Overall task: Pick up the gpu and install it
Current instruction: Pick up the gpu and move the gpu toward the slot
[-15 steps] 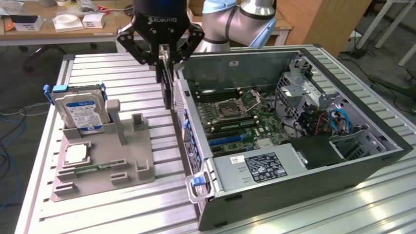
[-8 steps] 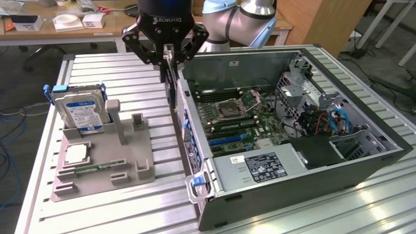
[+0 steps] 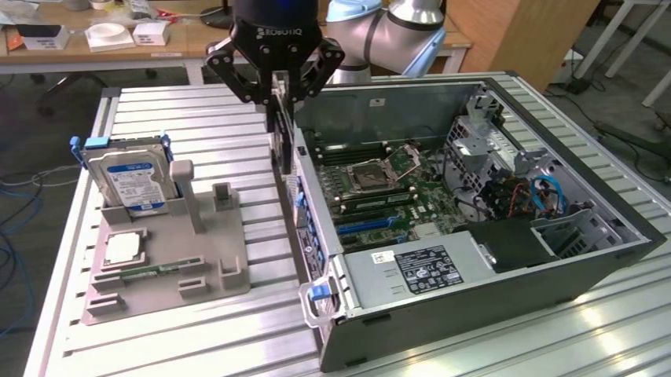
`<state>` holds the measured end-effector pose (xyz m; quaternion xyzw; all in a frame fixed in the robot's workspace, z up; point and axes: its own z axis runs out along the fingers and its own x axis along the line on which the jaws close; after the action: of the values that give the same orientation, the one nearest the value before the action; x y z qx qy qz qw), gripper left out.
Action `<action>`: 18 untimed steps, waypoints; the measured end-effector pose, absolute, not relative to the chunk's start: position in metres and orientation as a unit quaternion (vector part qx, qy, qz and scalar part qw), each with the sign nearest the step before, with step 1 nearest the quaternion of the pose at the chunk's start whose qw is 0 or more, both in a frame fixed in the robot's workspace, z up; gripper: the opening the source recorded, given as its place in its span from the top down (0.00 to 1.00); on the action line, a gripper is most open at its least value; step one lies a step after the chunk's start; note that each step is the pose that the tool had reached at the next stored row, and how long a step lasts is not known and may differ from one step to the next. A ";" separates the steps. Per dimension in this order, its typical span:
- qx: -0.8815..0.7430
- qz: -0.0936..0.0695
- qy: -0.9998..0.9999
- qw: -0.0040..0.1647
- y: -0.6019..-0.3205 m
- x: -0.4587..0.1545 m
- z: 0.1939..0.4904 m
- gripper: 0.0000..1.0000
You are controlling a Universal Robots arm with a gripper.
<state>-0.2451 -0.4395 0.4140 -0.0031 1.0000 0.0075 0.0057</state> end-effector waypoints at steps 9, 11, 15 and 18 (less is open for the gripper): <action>-0.003 0.007 1.000 0.006 -0.440 -0.236 0.414 0.73; -0.003 0.007 1.000 0.006 -0.440 -0.235 0.414 0.73; -0.003 0.007 1.000 0.006 -0.440 -0.231 0.414 0.73; -0.003 0.007 1.000 0.006 -0.440 -0.229 0.414 0.73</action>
<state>-0.2290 -0.4395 0.4140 -0.0031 1.0000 0.0074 0.0057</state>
